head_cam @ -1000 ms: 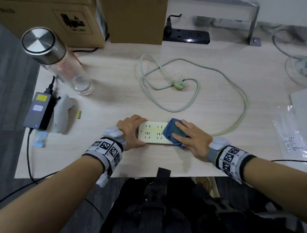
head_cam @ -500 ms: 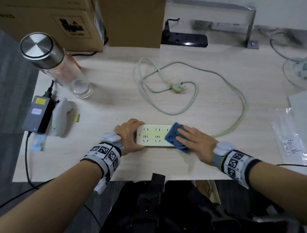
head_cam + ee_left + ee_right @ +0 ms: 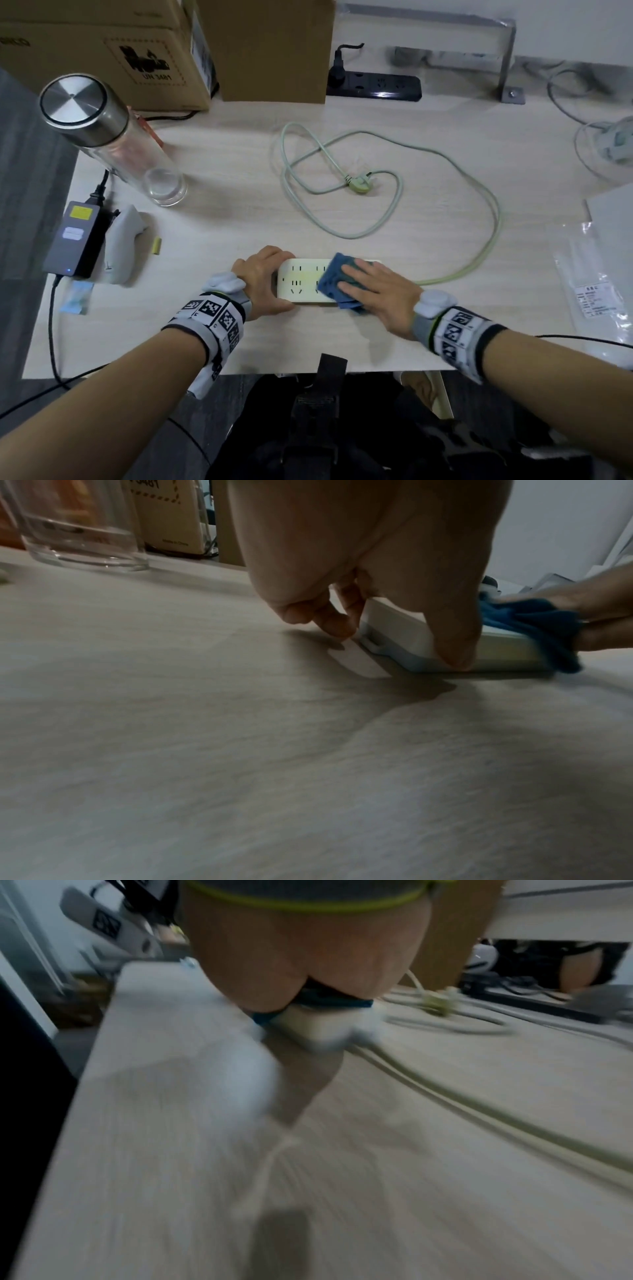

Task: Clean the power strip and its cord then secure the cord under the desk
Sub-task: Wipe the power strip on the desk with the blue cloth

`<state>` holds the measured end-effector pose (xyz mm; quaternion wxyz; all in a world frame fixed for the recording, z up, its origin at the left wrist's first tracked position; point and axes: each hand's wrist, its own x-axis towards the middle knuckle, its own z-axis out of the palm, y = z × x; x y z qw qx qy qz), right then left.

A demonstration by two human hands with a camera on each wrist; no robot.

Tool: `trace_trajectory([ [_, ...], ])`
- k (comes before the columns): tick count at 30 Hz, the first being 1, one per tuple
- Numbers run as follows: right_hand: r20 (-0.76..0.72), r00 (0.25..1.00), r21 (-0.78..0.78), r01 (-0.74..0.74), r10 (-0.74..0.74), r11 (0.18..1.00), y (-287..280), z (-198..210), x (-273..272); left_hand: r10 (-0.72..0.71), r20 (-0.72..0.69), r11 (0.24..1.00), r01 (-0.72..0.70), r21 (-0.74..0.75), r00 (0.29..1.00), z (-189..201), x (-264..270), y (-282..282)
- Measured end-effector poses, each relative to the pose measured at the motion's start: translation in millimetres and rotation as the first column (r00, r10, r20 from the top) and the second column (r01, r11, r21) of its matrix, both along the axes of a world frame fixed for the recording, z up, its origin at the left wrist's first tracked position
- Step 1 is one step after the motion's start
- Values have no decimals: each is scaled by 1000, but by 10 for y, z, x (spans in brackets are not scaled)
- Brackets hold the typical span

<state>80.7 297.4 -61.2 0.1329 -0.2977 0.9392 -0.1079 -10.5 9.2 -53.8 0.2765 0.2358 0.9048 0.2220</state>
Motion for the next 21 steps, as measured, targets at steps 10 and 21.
trace_trajectory([
  [10,173,983,33,-72,66,997,-961,46,-131,-19,9,997,20,-81,1000,-2,-4,45],
  [21,37,999,219,-29,22,975,253,175,63,-19,7,997,20,-78,1000,57,0,70],
])
